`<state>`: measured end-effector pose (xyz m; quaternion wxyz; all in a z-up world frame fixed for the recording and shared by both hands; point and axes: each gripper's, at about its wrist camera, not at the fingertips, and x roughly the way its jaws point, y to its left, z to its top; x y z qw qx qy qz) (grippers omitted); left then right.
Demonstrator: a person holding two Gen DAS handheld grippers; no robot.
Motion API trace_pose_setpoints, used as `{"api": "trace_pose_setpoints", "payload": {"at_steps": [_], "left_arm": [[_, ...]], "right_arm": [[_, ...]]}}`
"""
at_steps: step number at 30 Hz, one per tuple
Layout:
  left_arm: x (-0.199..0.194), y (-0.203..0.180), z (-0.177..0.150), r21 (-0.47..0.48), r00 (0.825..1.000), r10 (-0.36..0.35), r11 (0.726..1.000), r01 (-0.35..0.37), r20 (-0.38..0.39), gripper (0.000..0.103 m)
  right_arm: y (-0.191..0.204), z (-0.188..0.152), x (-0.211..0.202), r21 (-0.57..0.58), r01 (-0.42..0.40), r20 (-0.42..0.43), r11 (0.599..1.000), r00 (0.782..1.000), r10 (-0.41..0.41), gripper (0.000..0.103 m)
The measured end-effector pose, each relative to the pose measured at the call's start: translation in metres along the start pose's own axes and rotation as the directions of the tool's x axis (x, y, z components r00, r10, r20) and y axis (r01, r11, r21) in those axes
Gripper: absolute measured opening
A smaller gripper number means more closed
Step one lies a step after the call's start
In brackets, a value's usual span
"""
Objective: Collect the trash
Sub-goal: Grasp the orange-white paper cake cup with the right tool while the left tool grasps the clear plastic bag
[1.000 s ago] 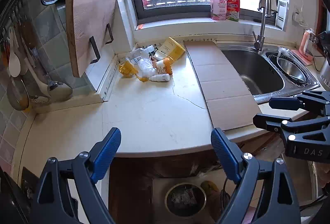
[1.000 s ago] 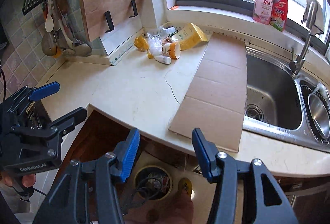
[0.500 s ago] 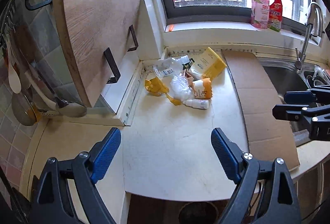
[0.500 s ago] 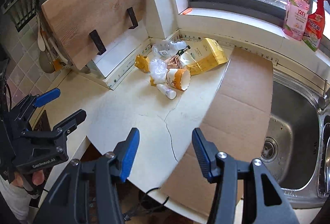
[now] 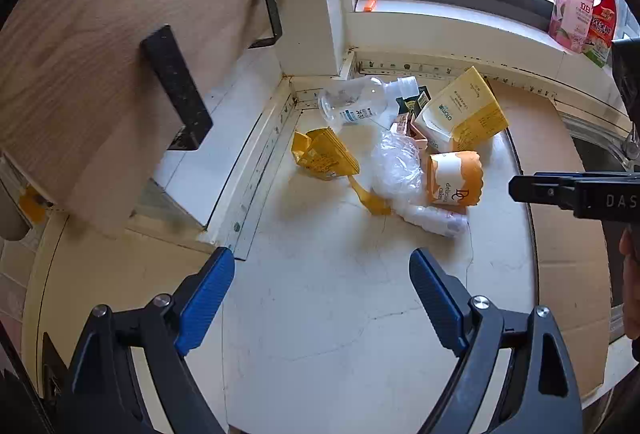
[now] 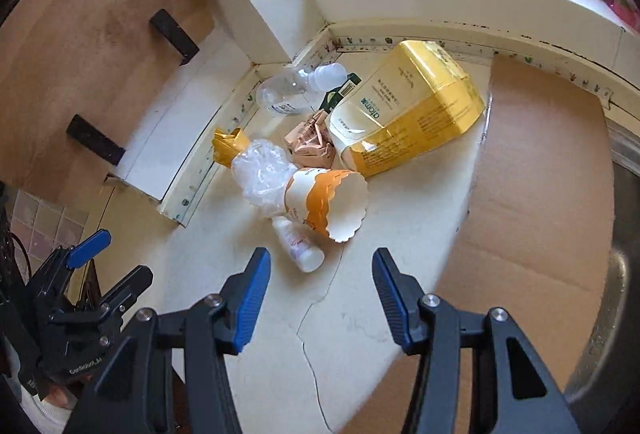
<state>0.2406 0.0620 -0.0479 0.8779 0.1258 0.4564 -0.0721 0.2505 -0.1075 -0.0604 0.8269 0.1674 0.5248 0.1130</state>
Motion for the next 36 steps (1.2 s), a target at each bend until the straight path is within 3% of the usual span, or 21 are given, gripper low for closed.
{"api": "trace_pose_setpoints", "payload": {"at_steps": [7, 11, 14, 20, 23, 25, 28, 31, 36], "left_arm": [[0.035, -0.021, 0.032, 0.024, 0.999, -0.047, 0.999, 0.046, 0.021, 0.086], [0.052, -0.031, 0.047, 0.022, 0.997, -0.077, 0.997, 0.077, 0.017, 0.086], [0.063, -0.037, 0.054, 0.021, 0.997, -0.081, 0.997, 0.081, 0.015, 0.086], [0.087, -0.041, 0.065, -0.015, 0.993, -0.12, 0.993, 0.12, -0.004, 0.086], [0.102, -0.045, 0.07, -0.028, 0.989, -0.148, 0.989, 0.147, -0.031, 0.07], [0.113, -0.048, 0.072, -0.042, 0.982, -0.175, 0.984, 0.172, -0.066, 0.037], [0.119, -0.049, 0.073, -0.074, 0.977, -0.2, 0.978, 0.195, -0.07, 0.021], [0.113, -0.048, 0.073, -0.077, 0.976, -0.211, 0.975, 0.207, -0.056, 0.013], [0.085, -0.045, 0.065, -0.067, 0.978, -0.208, 0.976, 0.207, -0.015, 0.01]], "right_arm": [[-0.004, 0.019, 0.047, -0.009, -0.066, -0.02, 0.998, 0.998, 0.066, 0.053], [-0.006, 0.022, 0.065, -0.008, -0.114, -0.039, 0.993, 0.993, 0.114, 0.015], [-0.007, 0.02, 0.065, -0.021, -0.139, -0.02, 0.99, 0.99, 0.138, 0.002], [-0.022, 0.014, 0.044, -0.002, -0.16, 0.033, 0.987, 0.987, 0.16, 0.001], [-0.03, 0.012, 0.038, 0.006, -0.169, 0.037, 0.986, 0.985, 0.169, 0.001], [-0.035, 0.011, 0.036, 0.012, -0.171, 0.033, 0.985, 0.985, 0.171, 0.001], [-0.04, 0.008, 0.031, 0.013, -0.17, 0.039, 0.985, 0.985, 0.17, 0.001], [-0.042, 0.004, 0.025, 0.014, -0.169, 0.049, 0.985, 0.985, 0.168, 0.001], [-0.04, -0.004, 0.01, 0.008, -0.167, 0.08, 0.986, 0.983, 0.166, 0.001]]}}
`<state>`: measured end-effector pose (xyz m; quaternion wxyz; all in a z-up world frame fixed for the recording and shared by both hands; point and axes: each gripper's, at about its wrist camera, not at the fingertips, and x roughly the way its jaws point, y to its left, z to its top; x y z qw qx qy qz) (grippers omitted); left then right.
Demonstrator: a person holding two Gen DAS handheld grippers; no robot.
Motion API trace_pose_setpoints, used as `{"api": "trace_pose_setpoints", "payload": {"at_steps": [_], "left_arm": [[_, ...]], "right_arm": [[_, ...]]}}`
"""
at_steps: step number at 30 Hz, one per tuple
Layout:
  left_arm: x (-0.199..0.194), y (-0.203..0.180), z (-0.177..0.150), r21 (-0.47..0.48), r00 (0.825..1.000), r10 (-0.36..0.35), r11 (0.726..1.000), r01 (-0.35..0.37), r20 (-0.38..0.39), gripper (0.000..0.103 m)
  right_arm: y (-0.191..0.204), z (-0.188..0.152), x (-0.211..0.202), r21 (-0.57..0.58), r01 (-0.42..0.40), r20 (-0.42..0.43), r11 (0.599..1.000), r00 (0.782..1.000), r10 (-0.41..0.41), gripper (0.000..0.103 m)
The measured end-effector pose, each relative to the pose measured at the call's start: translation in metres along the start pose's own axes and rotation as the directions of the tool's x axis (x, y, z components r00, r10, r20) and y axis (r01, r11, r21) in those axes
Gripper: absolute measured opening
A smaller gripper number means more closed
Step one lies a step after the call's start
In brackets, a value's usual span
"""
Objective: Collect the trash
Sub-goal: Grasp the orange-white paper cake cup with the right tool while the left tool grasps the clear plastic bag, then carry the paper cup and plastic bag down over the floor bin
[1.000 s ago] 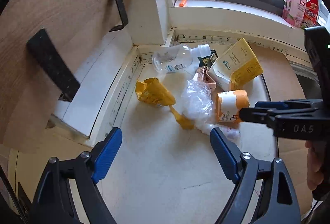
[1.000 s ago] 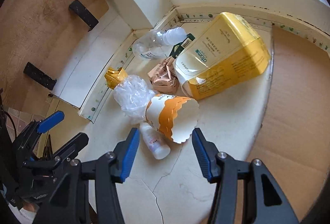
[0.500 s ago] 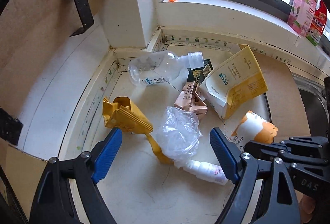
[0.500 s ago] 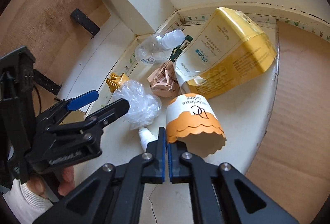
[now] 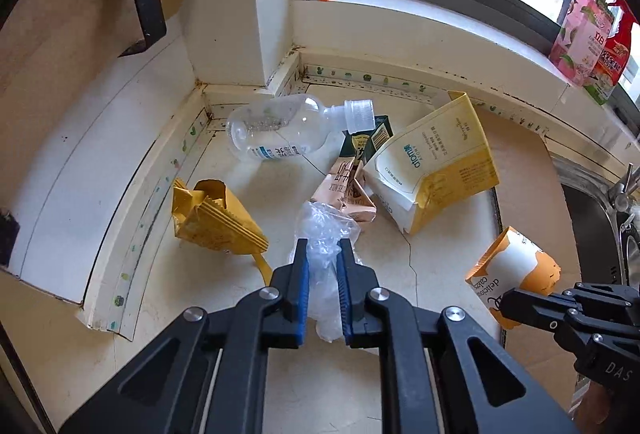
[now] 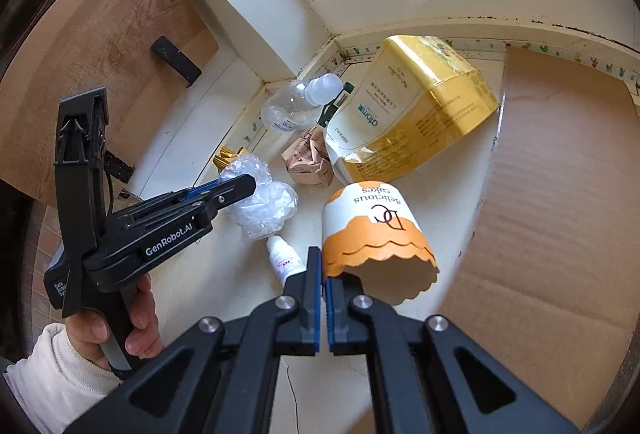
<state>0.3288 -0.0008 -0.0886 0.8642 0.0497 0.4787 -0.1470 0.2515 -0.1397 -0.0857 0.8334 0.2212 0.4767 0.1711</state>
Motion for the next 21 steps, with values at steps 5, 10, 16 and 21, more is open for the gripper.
{"api": "trace_pose_setpoints", "payload": {"at_steps": [5, 10, 16, 21], "left_arm": [[-0.049, 0.001, -0.015, 0.041, 0.998, -0.028, 0.999, 0.026, 0.056, 0.01], [-0.115, 0.01, -0.048, 0.079, 0.993, -0.043, 0.996, 0.034, 0.111, 0.01], [-0.189, 0.003, -0.102, 0.119, 0.986, -0.108, 0.988, 0.094, 0.123, 0.01], [-0.241, -0.002, -0.156, 0.158, 0.981, -0.129, 0.982, 0.105, 0.148, 0.01]], "right_arm": [[0.021, -0.012, -0.027, -0.019, 0.009, 0.045, 1.0, 0.999, -0.008, 0.001], [0.054, -0.04, -0.063, -0.043, 0.027, 0.095, 0.999, 0.995, -0.023, 0.001], [0.104, -0.1, -0.102, -0.053, 0.064, 0.132, 0.997, 0.99, -0.057, 0.001], [0.144, -0.158, -0.13, -0.062, 0.082, 0.162, 0.995, 0.984, -0.071, 0.001]]}}
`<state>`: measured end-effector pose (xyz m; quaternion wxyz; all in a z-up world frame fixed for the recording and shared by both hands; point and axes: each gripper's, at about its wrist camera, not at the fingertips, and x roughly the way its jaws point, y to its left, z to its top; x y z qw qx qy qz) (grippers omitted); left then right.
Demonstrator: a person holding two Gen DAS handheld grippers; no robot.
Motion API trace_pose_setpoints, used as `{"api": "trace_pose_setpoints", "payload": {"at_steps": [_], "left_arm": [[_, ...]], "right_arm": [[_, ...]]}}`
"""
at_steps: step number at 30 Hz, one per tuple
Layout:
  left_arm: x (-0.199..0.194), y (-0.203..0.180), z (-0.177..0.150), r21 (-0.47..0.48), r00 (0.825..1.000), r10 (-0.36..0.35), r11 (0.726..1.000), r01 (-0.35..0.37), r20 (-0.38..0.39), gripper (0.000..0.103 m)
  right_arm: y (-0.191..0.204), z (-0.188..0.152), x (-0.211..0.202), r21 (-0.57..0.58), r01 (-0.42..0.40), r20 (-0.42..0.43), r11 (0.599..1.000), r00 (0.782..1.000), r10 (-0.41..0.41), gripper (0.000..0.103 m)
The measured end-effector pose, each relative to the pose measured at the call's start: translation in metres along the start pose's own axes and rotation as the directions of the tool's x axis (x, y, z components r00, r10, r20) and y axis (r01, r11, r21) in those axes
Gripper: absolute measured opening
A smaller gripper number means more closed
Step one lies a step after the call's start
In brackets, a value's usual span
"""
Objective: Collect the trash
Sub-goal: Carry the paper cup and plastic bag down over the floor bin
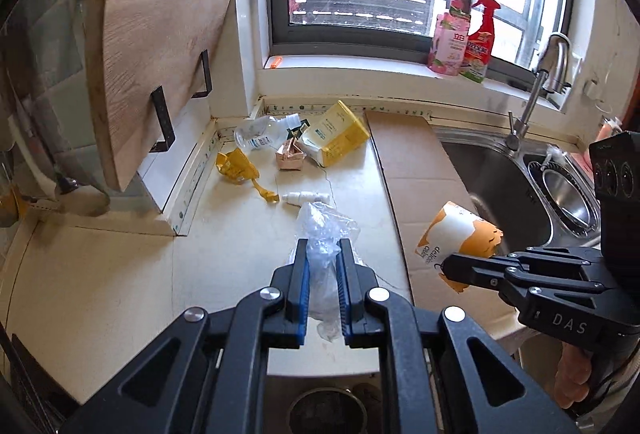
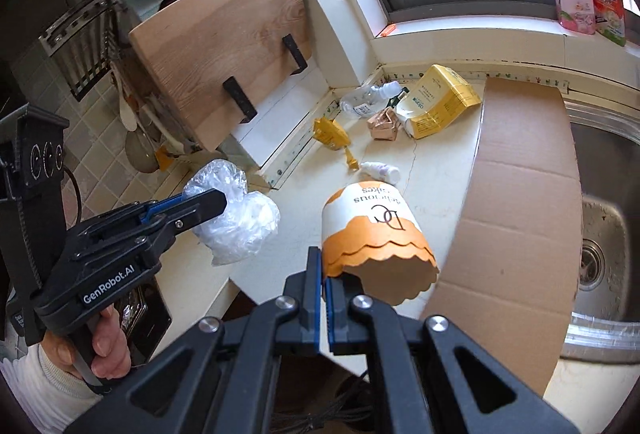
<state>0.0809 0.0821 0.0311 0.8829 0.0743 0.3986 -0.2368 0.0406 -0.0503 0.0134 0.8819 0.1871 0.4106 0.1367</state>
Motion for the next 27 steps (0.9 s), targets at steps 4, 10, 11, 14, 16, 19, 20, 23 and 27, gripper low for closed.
{"api": "trace_pose_setpoints", "payload": {"at_steps": [4, 10, 11, 14, 16, 19, 20, 23, 27], "left_arm": [[-0.032, -0.011, -0.038, 0.019, 1.0, -0.009, 1.0, 0.009, -0.009, 0.01], [-0.062, -0.02, -0.094, 0.003, 0.998, -0.036, 0.999, 0.036, -0.055, 0.01], [-0.065, -0.022, -0.103, 0.004, 0.997, -0.034, 0.999, 0.034, -0.064, 0.01], [-0.066, -0.023, -0.127, -0.008, 0.994, -0.039, 0.999, 0.039, -0.099, 0.01], [-0.063, -0.022, -0.142, -0.025, 0.991, -0.044, 0.999, 0.041, -0.126, 0.01], [-0.051, -0.019, -0.165, -0.06, 0.981, -0.053, 0.997, 0.042, -0.185, 0.01], [-0.046, -0.017, -0.173, -0.074, 0.977, -0.057, 0.996, 0.043, -0.204, 0.01], [-0.029, -0.015, -0.196, -0.099, 0.966, -0.058, 0.994, 0.033, -0.253, 0.01], [0.003, -0.008, -0.233, -0.141, 0.944, -0.06, 0.99, 0.015, -0.325, 0.01]], "right_arm": [[0.028, -0.043, -0.022, -0.004, 0.008, 0.008, 1.0, 1.0, -0.008, 0.002], [0.059, -0.107, -0.036, -0.017, 0.018, -0.041, 1.0, 0.999, -0.019, 0.002], [0.063, -0.116, -0.037, -0.017, 0.022, -0.052, 1.0, 0.998, -0.023, 0.002], [0.068, -0.144, -0.039, -0.01, 0.031, -0.099, 0.999, 0.995, -0.032, 0.002], [0.07, -0.16, -0.037, -0.004, 0.041, -0.134, 0.999, 0.99, -0.041, 0.002], [0.07, -0.18, -0.031, 0.0, 0.048, -0.188, 0.999, 0.981, -0.047, 0.002], [0.069, -0.186, -0.028, 0.002, 0.05, -0.208, 0.999, 0.977, -0.048, 0.002], [0.063, -0.205, -0.014, 0.017, 0.054, -0.263, 0.998, 0.964, -0.048, 0.002], [0.046, -0.233, 0.016, 0.061, 0.055, -0.34, 0.997, 0.94, -0.031, 0.002]]}}
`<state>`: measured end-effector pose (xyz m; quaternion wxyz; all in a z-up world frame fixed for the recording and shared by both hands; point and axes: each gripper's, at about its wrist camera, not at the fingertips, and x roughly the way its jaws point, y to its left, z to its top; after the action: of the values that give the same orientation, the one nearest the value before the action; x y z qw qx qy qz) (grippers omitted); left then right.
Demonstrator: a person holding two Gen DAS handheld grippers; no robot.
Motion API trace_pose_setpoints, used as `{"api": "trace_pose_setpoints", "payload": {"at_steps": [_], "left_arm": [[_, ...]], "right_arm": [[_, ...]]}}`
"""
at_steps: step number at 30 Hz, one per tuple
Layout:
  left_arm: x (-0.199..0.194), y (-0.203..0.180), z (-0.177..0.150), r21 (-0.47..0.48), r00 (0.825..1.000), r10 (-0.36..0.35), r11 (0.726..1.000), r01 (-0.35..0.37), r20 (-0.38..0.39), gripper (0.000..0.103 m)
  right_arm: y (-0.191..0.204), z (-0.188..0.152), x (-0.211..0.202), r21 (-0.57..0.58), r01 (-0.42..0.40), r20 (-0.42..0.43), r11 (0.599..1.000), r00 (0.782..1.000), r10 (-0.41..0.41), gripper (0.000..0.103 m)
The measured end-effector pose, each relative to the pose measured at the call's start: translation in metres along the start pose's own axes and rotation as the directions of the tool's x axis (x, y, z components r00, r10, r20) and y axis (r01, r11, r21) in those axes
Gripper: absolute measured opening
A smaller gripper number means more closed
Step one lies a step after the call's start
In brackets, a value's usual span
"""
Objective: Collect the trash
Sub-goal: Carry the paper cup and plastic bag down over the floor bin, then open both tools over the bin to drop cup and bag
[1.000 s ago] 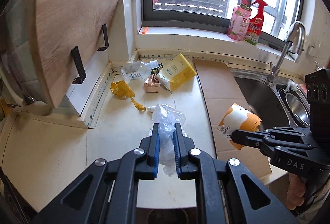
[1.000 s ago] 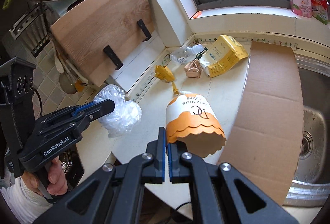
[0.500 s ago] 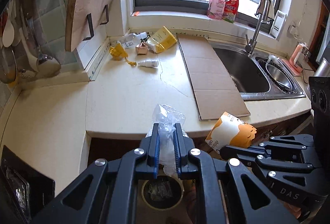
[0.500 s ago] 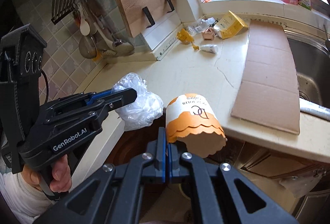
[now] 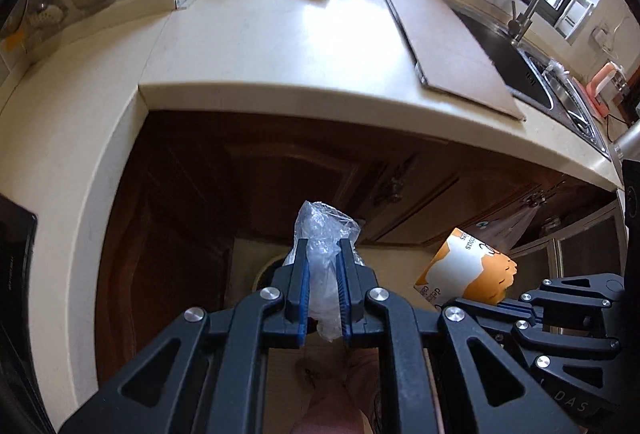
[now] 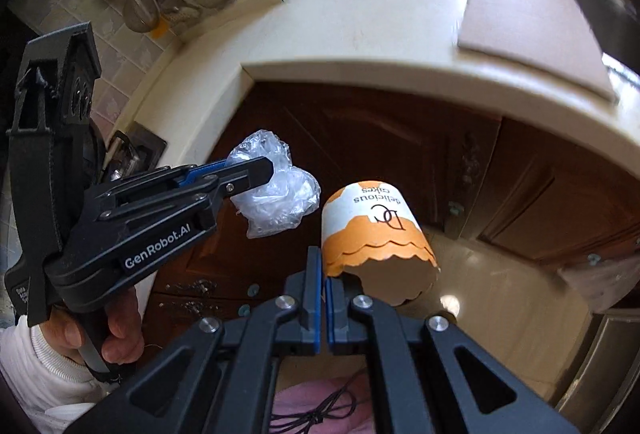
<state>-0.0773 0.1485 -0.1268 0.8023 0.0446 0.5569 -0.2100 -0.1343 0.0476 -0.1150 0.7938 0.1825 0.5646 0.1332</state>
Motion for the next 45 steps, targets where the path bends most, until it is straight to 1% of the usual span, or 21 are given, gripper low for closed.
{"api": "trace_pose_setpoints", "payload": {"at_steps": [4, 9, 13, 17, 19, 24, 26, 28, 29, 31, 32, 33, 34, 36, 37, 41, 45], "left_arm": [[0.05, 0.013, -0.028, -0.051, 0.997, -0.003, 0.999, 0.0, -0.073, 0.01], [0.12, 0.023, -0.063, -0.067, 0.99, 0.018, 0.997, -0.028, -0.143, 0.01], [0.181, 0.036, -0.087, -0.099, 0.98, 0.021, 0.994, -0.041, -0.196, 0.01], [0.231, 0.05, -0.101, -0.129, 0.972, 0.02, 0.99, -0.052, -0.234, 0.01], [0.253, 0.055, -0.108, -0.126, 0.967, 0.028, 0.99, -0.062, -0.255, 0.01], [0.296, 0.064, -0.119, -0.105, 0.954, 0.022, 0.993, -0.055, -0.298, 0.011], [0.308, 0.066, -0.12, -0.103, 0.949, 0.016, 0.993, -0.051, -0.316, 0.013], [0.316, 0.071, -0.119, -0.108, 0.946, 0.002, 0.993, -0.039, -0.325, 0.025], [0.319, 0.072, -0.12, -0.108, 0.945, -0.002, 0.993, -0.036, -0.328, 0.028], [0.324, 0.076, -0.122, -0.103, 0.942, -0.002, 0.994, -0.035, -0.335, 0.038], [0.326, 0.077, -0.123, -0.102, 0.941, 0.004, 0.994, -0.041, -0.337, 0.041], [0.327, 0.078, -0.123, -0.105, 0.94, 0.006, 0.994, -0.044, -0.341, 0.047], [0.328, 0.081, -0.123, -0.11, 0.939, 0.006, 0.993, -0.046, -0.343, 0.048], [0.329, 0.083, -0.124, -0.118, 0.937, 0.004, 0.992, -0.048, -0.35, 0.048], [0.329, 0.085, -0.123, -0.118, 0.935, 0.007, 0.992, -0.052, -0.353, 0.048], [0.32, 0.083, -0.12, -0.107, 0.931, 0.024, 0.992, -0.068, -0.365, 0.048], [0.291, 0.079, -0.109, -0.082, 0.932, 0.031, 0.994, -0.065, -0.361, 0.048]], "right_arm": [[-0.022, -0.016, 0.048, 0.04, -0.006, -0.081, 0.999, 0.997, 0.009, 0.002], [-0.055, -0.039, 0.12, 0.071, -0.002, -0.171, 0.997, 0.985, 0.014, 0.002], [-0.085, -0.055, 0.174, 0.103, 0.005, -0.214, 0.995, 0.977, 0.017, 0.002], [-0.11, -0.068, 0.228, 0.141, 0.024, -0.271, 0.99, 0.962, 0.015, 0.002], [-0.119, -0.073, 0.25, 0.15, 0.031, -0.301, 0.988, 0.953, 0.016, 0.002], [-0.13, -0.078, 0.296, 0.144, 0.042, -0.355, 0.989, 0.935, 0.012, 0.003], [-0.133, -0.076, 0.311, 0.155, 0.034, -0.363, 0.987, 0.931, 0.025, 0.004], [-0.139, -0.073, 0.322, 0.171, 0.03, -0.375, 0.985, 0.926, 0.037, 0.004], [-0.142, -0.072, 0.329, 0.175, 0.033, -0.386, 0.984, 0.922, 0.038, 0.004], [-0.144, -0.07, 0.338, 0.172, 0.049, -0.408, 0.984, 0.913, 0.025, 0.004], [-0.146, -0.069, 0.341, 0.168, 0.053, -0.413, 0.984, 0.91, 0.021, 0.005], [-0.147, -0.068, 0.344, 0.163, 0.058, -0.418, 0.985, 0.909, 0.015, 0.008], [-0.149, -0.067, 0.345, 0.159, 0.062, -0.421, 0.985, 0.907, 0.011, 0.01], [-0.149, -0.065, 0.345, 0.153, 0.071, -0.415, 0.986, 0.91, -0.001, 0.021], [-0.147, -0.064, 0.343, 0.148, 0.078, -0.413, 0.986, 0.911, -0.01, 0.023], [-0.145, -0.06, 0.334, 0.137, 0.097, -0.414, 0.986, 0.91, -0.031, 0.023], [-0.14, -0.055, 0.305, 0.137, 0.116, -0.403, 0.984, 0.914, -0.051, 0.023]]}}
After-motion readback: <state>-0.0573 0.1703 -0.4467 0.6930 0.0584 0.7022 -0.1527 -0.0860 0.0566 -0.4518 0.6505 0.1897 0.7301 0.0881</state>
